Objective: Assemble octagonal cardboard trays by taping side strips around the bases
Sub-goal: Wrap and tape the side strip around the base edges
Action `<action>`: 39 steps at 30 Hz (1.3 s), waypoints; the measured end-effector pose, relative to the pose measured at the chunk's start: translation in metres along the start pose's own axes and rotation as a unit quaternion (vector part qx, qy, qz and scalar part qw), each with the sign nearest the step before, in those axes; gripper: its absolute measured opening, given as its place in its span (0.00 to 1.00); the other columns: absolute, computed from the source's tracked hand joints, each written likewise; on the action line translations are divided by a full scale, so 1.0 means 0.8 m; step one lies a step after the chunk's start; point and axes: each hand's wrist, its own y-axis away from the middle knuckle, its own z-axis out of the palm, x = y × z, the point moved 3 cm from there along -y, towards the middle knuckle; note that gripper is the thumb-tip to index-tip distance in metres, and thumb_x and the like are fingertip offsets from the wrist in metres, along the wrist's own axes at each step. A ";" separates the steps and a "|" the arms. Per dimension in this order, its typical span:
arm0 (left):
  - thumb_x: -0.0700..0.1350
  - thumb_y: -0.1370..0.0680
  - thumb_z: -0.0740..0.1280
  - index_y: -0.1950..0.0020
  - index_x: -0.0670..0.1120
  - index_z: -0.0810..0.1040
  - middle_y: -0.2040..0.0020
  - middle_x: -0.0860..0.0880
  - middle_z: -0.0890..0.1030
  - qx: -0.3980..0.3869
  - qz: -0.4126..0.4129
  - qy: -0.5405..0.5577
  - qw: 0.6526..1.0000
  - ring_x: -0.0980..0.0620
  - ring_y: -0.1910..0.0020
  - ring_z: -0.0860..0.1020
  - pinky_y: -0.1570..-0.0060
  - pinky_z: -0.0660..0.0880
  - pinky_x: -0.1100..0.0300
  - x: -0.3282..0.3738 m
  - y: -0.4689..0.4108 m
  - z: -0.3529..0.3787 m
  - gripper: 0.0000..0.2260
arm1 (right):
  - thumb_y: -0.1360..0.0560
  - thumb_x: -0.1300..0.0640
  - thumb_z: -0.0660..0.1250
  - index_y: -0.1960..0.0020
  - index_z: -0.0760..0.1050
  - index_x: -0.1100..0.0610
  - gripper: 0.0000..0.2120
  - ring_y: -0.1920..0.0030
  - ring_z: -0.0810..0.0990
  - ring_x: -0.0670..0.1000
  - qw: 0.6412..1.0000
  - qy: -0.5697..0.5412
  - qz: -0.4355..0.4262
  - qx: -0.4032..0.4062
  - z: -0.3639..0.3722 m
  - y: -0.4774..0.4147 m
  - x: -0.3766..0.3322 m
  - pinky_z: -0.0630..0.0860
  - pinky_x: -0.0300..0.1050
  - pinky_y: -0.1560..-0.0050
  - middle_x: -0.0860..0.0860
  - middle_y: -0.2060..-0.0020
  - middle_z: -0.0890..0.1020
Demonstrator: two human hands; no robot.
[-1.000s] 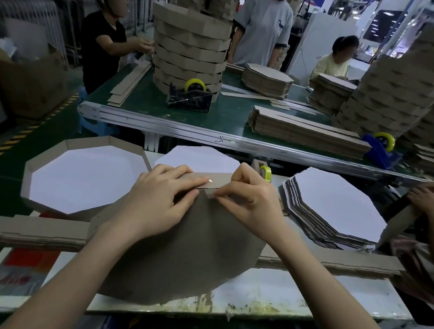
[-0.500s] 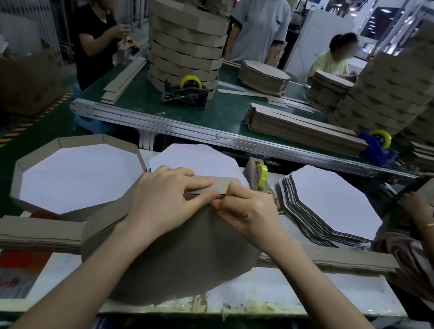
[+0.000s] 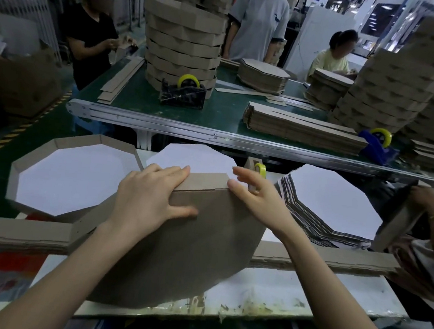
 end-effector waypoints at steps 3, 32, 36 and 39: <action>0.74 0.34 0.65 0.25 0.56 0.61 0.29 0.56 0.71 -0.049 0.001 -0.107 0.993 0.52 0.32 0.68 0.34 0.63 0.49 -0.007 0.002 -0.001 0.42 | 0.30 0.37 0.68 0.30 0.74 0.51 0.32 0.42 0.76 0.33 0.998 0.002 -0.004 -0.058 0.005 -0.001 0.005 0.72 0.32 0.42 0.44 0.35 0.78; 0.74 0.35 0.63 0.29 0.49 0.71 0.41 0.52 0.79 0.075 -0.020 0.229 0.970 0.52 0.47 0.77 0.51 0.79 0.50 -0.069 0.049 0.023 0.42 | 0.25 0.49 0.73 0.51 0.85 0.53 0.08 0.62 0.82 0.50 0.989 0.071 -0.070 -0.105 0.019 -0.025 -0.079 0.78 0.44 0.59 0.49 0.62 0.86; 0.74 0.34 0.63 0.28 0.50 0.70 0.41 0.51 0.79 0.077 -0.023 0.238 0.968 0.51 0.47 0.77 0.51 0.79 0.50 -0.073 0.053 0.021 0.42 | 0.26 0.53 0.74 0.50 0.86 0.55 0.07 0.58 0.84 0.53 0.994 0.002 -0.061 -0.091 0.017 -0.028 -0.083 0.80 0.44 0.55 0.52 0.59 0.87; 0.74 0.34 0.63 0.29 0.50 0.71 0.41 0.51 0.79 0.083 -0.018 0.234 0.969 0.51 0.48 0.77 0.52 0.79 0.51 -0.069 0.055 0.024 0.41 | 0.26 0.53 0.74 0.49 0.86 0.55 0.08 0.56 0.84 0.50 0.992 0.018 -0.061 -0.105 0.015 -0.026 -0.080 0.82 0.41 0.54 0.49 0.57 0.87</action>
